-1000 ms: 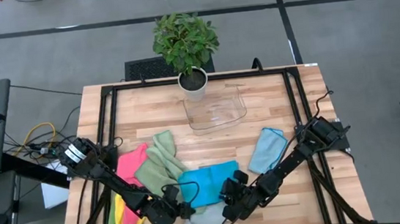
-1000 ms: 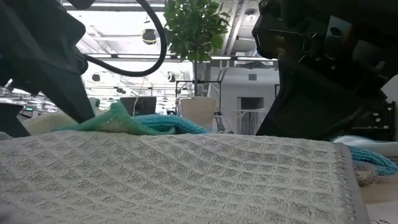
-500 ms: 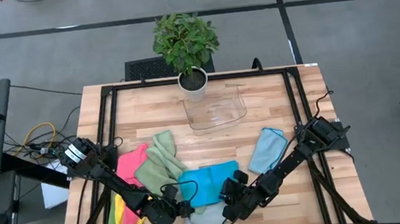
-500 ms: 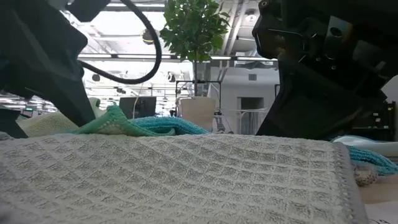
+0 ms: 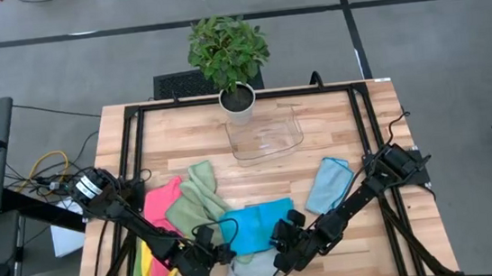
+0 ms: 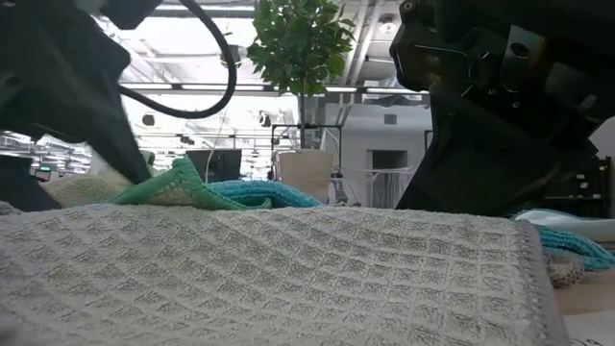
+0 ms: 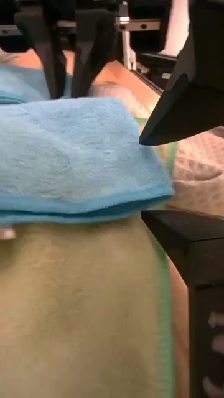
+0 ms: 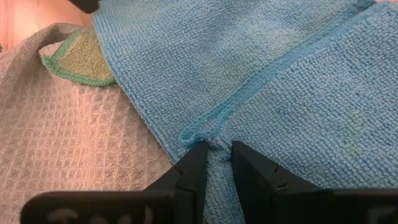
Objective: Fold microfiber towels
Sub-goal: Fold the blue microfiber cloth
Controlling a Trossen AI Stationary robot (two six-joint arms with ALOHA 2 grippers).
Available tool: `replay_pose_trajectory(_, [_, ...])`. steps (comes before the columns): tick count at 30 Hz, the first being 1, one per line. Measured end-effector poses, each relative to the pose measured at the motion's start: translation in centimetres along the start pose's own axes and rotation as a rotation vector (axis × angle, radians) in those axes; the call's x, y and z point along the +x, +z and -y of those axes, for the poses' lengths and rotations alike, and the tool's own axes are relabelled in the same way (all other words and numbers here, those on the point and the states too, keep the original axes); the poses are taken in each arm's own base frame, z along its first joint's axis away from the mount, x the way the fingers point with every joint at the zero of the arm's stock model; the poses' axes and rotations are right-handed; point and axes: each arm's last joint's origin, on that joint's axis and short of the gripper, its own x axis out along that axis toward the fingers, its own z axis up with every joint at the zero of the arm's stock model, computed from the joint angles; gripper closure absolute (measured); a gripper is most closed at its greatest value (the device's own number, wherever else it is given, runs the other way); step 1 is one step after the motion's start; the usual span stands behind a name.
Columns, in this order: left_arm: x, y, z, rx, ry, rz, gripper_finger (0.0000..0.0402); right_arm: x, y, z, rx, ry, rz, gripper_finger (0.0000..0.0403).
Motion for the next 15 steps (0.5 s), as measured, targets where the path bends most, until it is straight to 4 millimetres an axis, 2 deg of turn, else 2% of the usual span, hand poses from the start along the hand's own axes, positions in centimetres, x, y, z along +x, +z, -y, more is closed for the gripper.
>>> replay_pose_trajectory(4, [0.01,0.01,0.13,-0.013,-0.017,0.009,0.0242,0.0,0.0,0.0,0.0,0.0,0.0,0.0303])
replay_pose_trajectory(15, [0.01,-0.15,0.3,0.012,-0.026,-0.015,0.0353,0.01,0.01,0.01,0.001,0.0,0.0,0.0303])
